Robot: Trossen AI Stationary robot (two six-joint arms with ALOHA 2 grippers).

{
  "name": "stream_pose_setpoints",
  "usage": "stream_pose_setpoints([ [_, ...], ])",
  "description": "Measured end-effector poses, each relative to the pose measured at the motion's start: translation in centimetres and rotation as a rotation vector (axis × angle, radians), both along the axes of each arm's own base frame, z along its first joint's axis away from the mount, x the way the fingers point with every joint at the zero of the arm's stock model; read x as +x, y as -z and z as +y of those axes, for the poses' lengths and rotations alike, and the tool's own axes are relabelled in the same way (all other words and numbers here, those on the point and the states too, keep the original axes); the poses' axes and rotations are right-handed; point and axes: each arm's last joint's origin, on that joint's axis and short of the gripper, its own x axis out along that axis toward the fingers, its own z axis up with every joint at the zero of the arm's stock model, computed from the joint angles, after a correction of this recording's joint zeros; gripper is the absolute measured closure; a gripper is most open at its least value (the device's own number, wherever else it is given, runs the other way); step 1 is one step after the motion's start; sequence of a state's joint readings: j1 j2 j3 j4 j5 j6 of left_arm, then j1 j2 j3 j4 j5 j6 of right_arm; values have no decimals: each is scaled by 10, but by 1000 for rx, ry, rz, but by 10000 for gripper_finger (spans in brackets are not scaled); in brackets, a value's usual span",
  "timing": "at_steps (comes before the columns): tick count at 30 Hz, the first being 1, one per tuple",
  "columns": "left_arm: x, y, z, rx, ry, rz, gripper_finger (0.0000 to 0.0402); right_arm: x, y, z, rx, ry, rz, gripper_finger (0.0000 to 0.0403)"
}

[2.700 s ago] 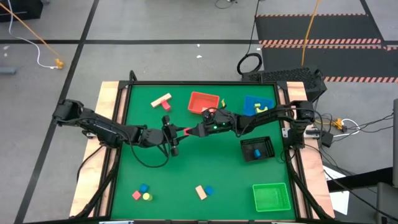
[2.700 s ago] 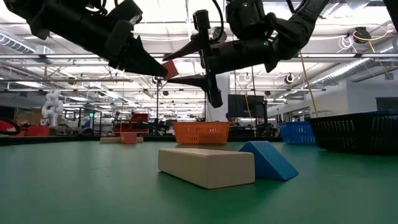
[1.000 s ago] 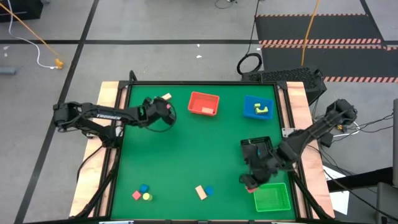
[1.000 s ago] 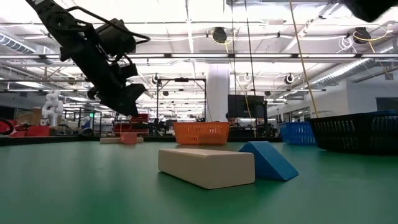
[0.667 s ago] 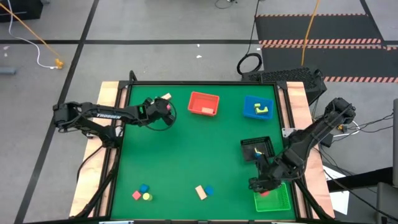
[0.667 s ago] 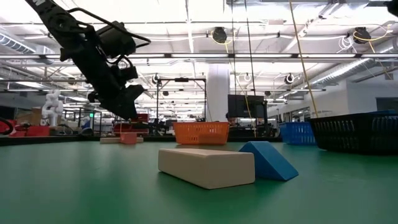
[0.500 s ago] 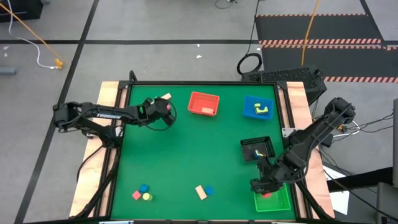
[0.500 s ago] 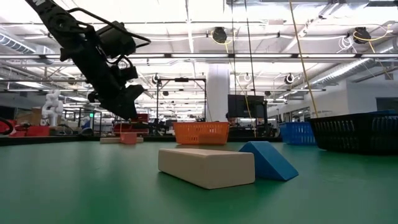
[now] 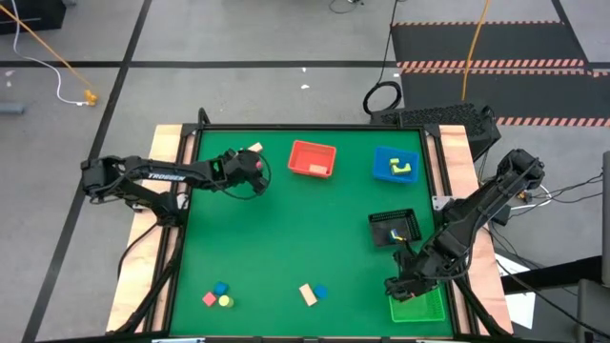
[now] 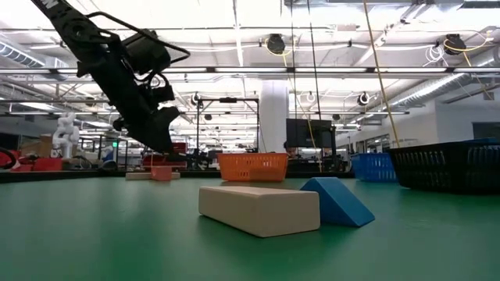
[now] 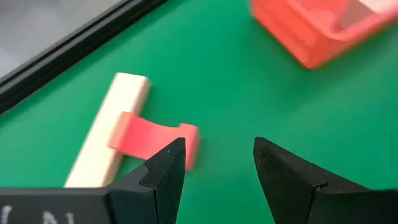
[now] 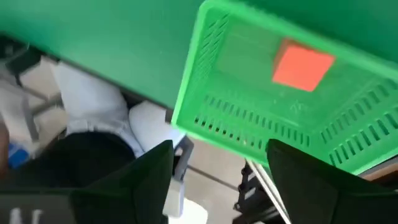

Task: Sort & place blocks by color
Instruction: Put the top orange block into the green bin

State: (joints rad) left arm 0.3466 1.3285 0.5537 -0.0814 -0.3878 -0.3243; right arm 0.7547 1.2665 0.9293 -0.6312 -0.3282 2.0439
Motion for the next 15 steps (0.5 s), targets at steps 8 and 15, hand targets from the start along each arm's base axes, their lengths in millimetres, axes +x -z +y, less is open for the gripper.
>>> stream_pose_setpoints([
  [8, -10, 1, 22, -130, -192, -125, 211, 5, -4, 3, 55, -54, -87, 146],
  [15, -2, 14, 27, -90, -124, -56, 211, 12, -4, -3, 40, -79, -132, 147],
])
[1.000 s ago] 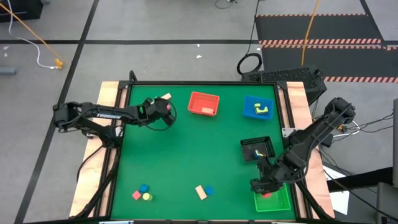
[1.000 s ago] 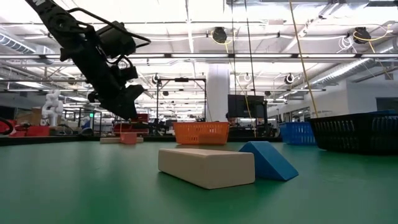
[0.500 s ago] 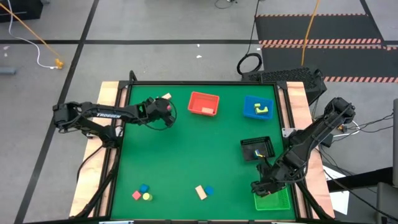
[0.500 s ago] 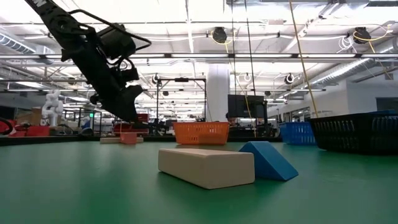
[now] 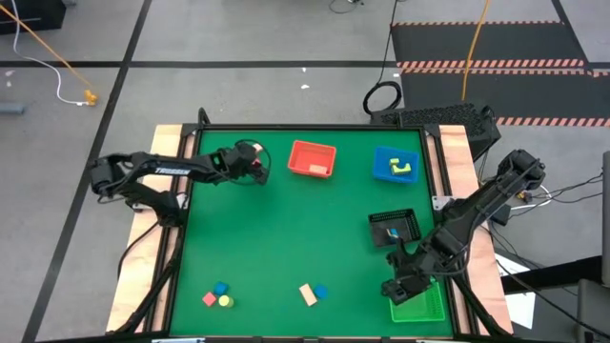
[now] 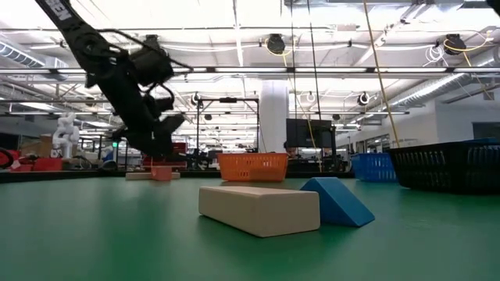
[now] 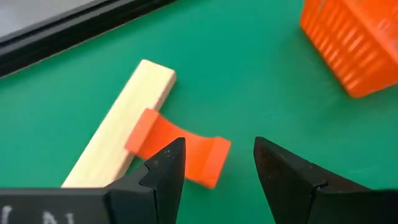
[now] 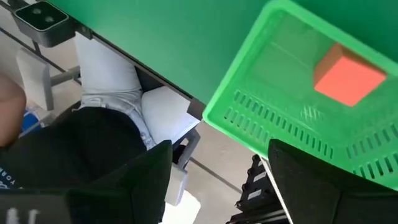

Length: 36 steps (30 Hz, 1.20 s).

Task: Sort & place blocks by color
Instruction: Put the top orange block into the green bin

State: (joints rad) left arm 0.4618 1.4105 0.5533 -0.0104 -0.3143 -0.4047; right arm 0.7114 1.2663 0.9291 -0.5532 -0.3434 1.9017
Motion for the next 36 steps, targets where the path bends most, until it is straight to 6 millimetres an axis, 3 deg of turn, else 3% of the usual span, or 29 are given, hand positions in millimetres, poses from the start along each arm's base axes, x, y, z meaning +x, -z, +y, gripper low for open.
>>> stream_pose_setpoints([
  [8, 6, 31, 5, -12, 6, 125, 220, 8, 0, -9, -19, -17, -53, 147],
  [10, 6, 34, 5, -6, -1, 142, 242, 10, 0, -12, -25, -26, -68, 147],
  [16, 8, 32, 5, 26, 30, 148, 364, 16, 0, -19, -81, -44, -148, 147],
  [21, 13, 31, 2, 43, 58, 115, 364, 22, 1, -26, -215, -39, -264, 147],
  [26, 21, 29, -11, 19, 147, 69, 364, 28, 1, -35, -483, 17, -430, 147],
  [31, 28, 17, -33, -53, 269, -31, 364, 35, -1, -48, -779, 79, -551, 147],
  [36, 32, -6, -62, -197, 394, -207, 364, 45, -6, -59, -919, 155, -630, 147],
])
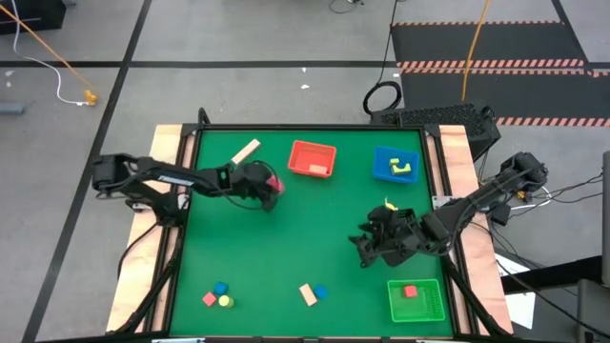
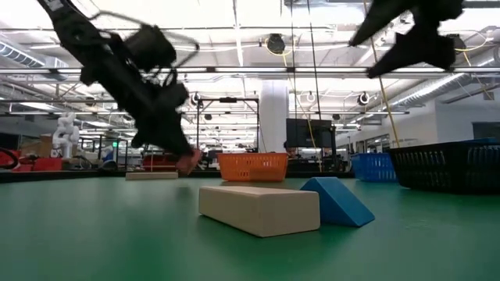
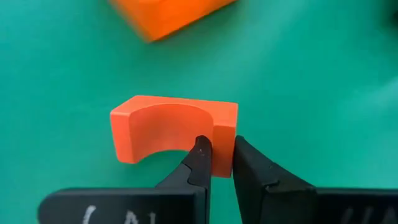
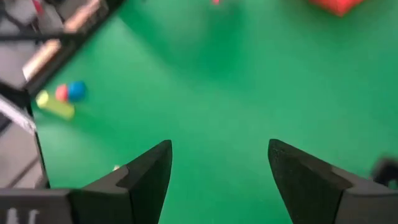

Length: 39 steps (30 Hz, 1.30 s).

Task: Sort & place blocks by color
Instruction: Put the top orange block into the green bin

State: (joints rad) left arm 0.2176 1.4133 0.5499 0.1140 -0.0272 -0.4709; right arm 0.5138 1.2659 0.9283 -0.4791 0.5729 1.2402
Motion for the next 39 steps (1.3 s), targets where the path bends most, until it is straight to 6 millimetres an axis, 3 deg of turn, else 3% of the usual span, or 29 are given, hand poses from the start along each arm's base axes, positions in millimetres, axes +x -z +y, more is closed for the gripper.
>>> stream_pose_setpoints([
  [5, 7, -25, -32, -70, 118, -193, 364, 8, -5, -8, -16, 43, -65, 147],
  [11, 19, -57, -61, -93, 251, -521, 364, 25, 0, -17, -252, -108, -20, 147],
  [16, 21, -73, -73, -115, 284, -686, 364, 46, -7, -22, -490, -259, -92, 147],
  [22, 21, -79, -80, -163, 293, -757, 364, 67, -15, -23, -868, -432, -140, 147],
  [28, 20, -87, -86, -180, 312, -829, 364, 87, -14, -29, -1116, -465, -165, 147],
  [33, 20, -86, -86, -167, 295, -827, 364, 100, -9, -39, -1152, -435, -200, 147],
  [39, 20, -86, -86, -162, 292, -826, 364, 106, -8, -50, -1064, -491, -305, 147],
])
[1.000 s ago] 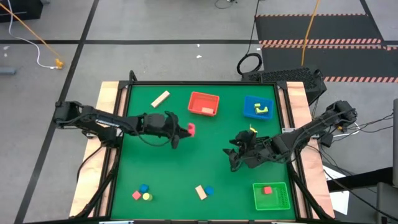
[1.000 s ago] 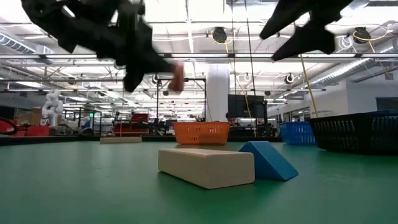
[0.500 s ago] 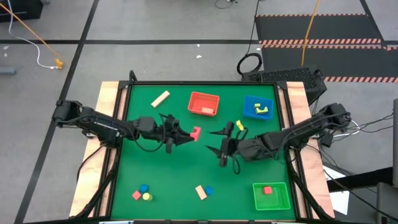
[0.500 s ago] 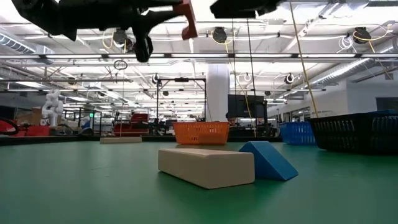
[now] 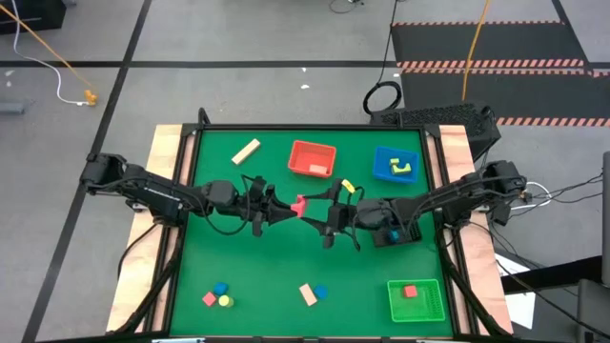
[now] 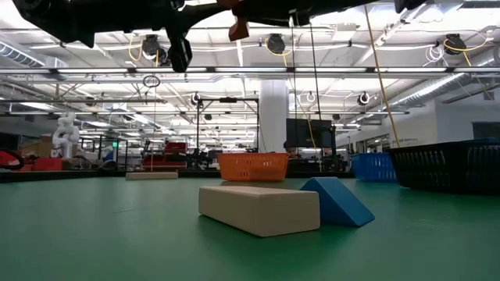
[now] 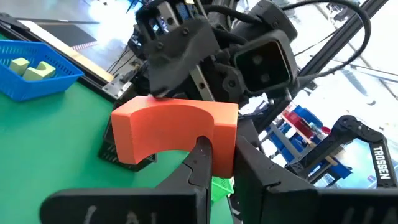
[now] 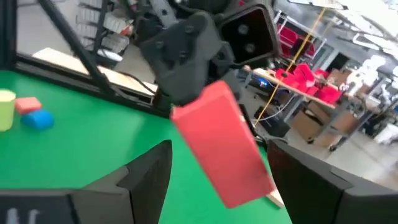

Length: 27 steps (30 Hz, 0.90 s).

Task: Sort & place blocks by color
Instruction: Put the top orange block into the green bin

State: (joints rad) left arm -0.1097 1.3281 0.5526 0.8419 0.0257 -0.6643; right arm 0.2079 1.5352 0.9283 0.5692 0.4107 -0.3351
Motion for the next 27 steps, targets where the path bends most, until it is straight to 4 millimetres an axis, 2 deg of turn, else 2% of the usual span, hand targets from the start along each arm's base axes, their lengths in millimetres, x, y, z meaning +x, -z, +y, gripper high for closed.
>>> stream_pose_setpoints([
  [9, 0, -1, 0, 5, 2, -15, 364, 4, -2, -13, 102, -68, -37, 154],
  [13, 0, -4, -1, -2, 18, -34, 364, 4, -3, -18, 106, -55, -41, 183],
  [17, -1, -4, -1, -20, 21, -34, 363, 4, -1, -20, 98, -50, -29, 228],
  [23, -1, -6, -1, -21, 22, -48, 315, 4, -1, -16, 111, -59, -24, 280],
  [27, 0, -5, -1, 14, 26, -45, 275, 3, 0, -13, 174, -54, -30, 283],
])
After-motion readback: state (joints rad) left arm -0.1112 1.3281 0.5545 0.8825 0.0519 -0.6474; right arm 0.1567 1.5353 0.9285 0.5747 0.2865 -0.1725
